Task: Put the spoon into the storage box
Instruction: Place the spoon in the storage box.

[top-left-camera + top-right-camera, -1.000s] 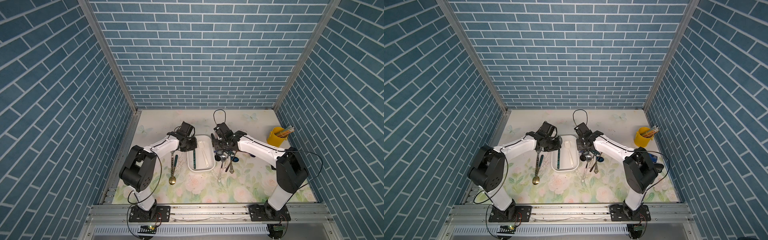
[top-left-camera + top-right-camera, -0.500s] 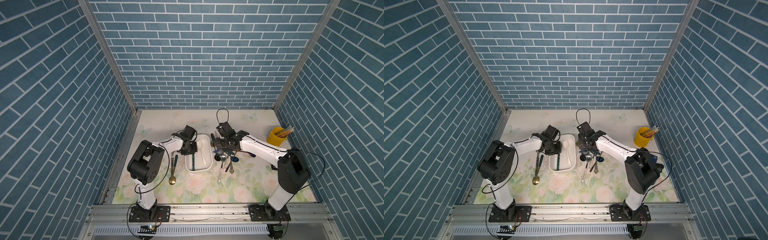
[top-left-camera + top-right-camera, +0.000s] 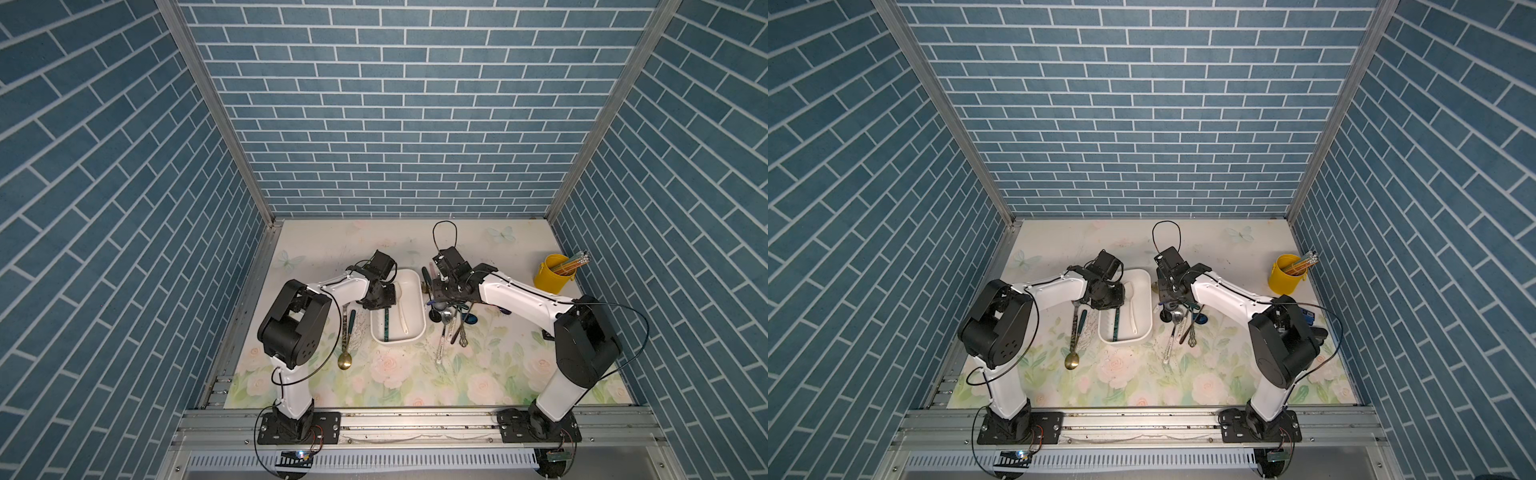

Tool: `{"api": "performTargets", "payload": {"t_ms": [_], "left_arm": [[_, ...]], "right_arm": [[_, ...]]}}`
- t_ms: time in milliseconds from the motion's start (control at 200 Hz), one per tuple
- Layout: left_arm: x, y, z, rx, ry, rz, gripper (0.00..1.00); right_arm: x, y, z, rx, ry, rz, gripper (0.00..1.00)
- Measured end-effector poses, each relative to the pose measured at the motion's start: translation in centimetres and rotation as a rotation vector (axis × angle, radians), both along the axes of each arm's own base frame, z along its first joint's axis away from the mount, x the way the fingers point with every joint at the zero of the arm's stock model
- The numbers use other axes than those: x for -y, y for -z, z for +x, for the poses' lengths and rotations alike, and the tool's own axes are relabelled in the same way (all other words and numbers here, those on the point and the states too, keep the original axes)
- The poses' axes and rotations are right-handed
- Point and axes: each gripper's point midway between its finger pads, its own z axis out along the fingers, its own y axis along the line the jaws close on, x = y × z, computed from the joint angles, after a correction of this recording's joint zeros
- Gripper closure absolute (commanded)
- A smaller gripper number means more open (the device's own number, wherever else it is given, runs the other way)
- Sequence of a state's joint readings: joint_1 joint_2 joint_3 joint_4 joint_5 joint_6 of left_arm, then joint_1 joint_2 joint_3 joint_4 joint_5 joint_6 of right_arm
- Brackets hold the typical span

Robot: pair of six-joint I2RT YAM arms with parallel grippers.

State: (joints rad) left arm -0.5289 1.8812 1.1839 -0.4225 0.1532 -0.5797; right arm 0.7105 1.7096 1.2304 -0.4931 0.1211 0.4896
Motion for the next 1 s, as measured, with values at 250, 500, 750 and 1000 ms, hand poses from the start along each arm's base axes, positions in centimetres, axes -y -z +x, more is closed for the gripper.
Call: {"api": "performTargets", "payload": {"t_ms": [250, 500, 750, 1000], "left_arm": [[0.8, -1.3, -0.1, 0.026, 0.019, -0.024, 0.68], [1.7, -6.2, 0.8, 0.121, 0.035, -0.093, 0.61], [-0.1, -11.0, 0.9, 0.225, 0.026, -0.032, 0.55], [-6.5, -12.2, -0.1, 0.274, -0.072, 0.072, 0.53]], "right_arm": [[0.0, 0.0, 0.0, -0.002, -0.001, 0.001, 0.72], [-0.1, 0.1, -0.1, -0.006, -0.003, 0.003, 0.71], [-0.5, -0.2, 0.4, 0.001, -0.009, 0.008, 0.71], [-3.0, -1.2, 2.8, 0.033, -0.056, 0.024, 0.70]]}}
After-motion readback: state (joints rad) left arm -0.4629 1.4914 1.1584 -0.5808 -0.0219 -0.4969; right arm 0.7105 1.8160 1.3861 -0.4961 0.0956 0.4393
